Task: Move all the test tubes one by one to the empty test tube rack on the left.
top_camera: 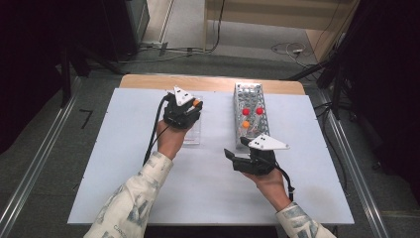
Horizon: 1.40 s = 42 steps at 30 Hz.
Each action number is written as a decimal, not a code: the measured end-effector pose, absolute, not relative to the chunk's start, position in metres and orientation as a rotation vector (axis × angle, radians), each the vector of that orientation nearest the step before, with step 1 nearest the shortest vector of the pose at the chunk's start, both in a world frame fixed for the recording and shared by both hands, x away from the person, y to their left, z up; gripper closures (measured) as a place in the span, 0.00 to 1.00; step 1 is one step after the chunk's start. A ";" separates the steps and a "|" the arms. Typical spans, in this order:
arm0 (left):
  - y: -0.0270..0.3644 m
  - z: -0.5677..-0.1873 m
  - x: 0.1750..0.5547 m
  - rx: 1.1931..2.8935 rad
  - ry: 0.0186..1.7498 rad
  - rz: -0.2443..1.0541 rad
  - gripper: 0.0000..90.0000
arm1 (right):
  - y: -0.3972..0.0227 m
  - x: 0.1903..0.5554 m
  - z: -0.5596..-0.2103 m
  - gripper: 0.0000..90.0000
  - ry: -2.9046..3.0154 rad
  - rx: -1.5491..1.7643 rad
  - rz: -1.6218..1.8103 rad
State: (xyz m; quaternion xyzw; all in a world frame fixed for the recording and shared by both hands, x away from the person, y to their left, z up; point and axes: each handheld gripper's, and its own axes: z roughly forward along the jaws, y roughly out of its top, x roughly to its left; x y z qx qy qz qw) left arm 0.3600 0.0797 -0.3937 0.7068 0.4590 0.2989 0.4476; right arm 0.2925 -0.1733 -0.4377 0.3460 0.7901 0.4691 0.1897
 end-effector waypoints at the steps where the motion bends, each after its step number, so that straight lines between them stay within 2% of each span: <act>1: 0.079 -0.396 0.360 1.750 1.139 0.739 0.78 | -0.173 0.293 -0.438 0.30 2.221 0.973 1.318; 17: 0.076 -0.432 0.362 1.795 1.189 0.703 0.75 | -0.173 0.293 -0.439 0.30 2.224 0.978 1.316; 21: 0.077 -0.430 0.362 1.787 1.196 0.690 0.64 | -0.173 0.292 -0.439 0.30 2.223 0.975 1.316; 28: 0.080 -0.421 0.352 1.748 1.222 0.691 0.34 | -0.175 0.293 -0.438 0.31 2.218 0.982 1.316; 33: 0.085 -0.417 0.340 1.709 1.242 0.660 0.20 | -0.176 0.293 -0.439 0.31 2.212 0.992 1.313; 42: 0.097 -0.419 0.316 1.690 1.225 0.646 0.16 | -0.181 0.296 -0.438 0.31 2.188 1.015 1.308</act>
